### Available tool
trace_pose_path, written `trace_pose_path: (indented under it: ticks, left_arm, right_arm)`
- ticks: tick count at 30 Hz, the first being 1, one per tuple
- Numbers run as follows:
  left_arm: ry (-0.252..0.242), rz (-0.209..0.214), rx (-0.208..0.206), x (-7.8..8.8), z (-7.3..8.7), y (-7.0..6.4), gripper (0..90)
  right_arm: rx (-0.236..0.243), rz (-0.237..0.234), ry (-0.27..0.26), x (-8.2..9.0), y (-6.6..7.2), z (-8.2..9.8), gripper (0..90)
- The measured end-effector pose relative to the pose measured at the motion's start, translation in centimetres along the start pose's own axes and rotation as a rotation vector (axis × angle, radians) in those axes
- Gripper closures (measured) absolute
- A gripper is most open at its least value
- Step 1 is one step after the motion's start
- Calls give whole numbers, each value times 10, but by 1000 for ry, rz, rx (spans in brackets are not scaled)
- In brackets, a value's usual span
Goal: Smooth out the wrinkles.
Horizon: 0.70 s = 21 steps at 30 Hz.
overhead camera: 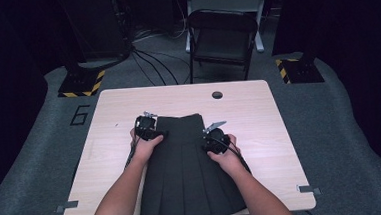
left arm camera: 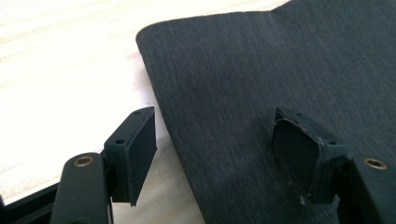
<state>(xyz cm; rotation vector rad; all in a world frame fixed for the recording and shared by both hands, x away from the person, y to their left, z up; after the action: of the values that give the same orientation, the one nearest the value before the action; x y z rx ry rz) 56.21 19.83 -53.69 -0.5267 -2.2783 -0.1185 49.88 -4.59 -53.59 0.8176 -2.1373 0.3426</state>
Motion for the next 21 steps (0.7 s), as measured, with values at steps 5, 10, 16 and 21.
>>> trace_pose_path:
  ticks: [5, 10, 16, 21]
  left_arm:
    - [21, 4, 3, -4, -1, 3, 288]
    - [20, 2, 0, -9, -5, 8, 275]
    - [26, -2, -7, -14, -9, 10, 262]
    - [32, -10, 19, -18, -13, 13, 248]
  right_arm:
    - [0, -6, -6, 0, 0, 1, 660]
    - [-4, -16, -14, 0, -1, 2, 660]
    - [-6, -16, -23, 0, -1, 2, 661]
    - [-6, -14, -31, 0, -1, 3, 661]
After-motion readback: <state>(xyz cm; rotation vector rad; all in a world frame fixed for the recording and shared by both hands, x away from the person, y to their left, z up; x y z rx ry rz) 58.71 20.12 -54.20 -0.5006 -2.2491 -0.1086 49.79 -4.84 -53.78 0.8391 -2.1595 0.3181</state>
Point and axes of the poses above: each handheld gripper's, and its own axes: x roughly backward along the jaws, z roughly out of its underside, y roughly to its left, the point moved 4 cm from there along -x, roughly forward along the jaws, and after that the axes turned 2 degrees about -z, right-handed, at the moved point
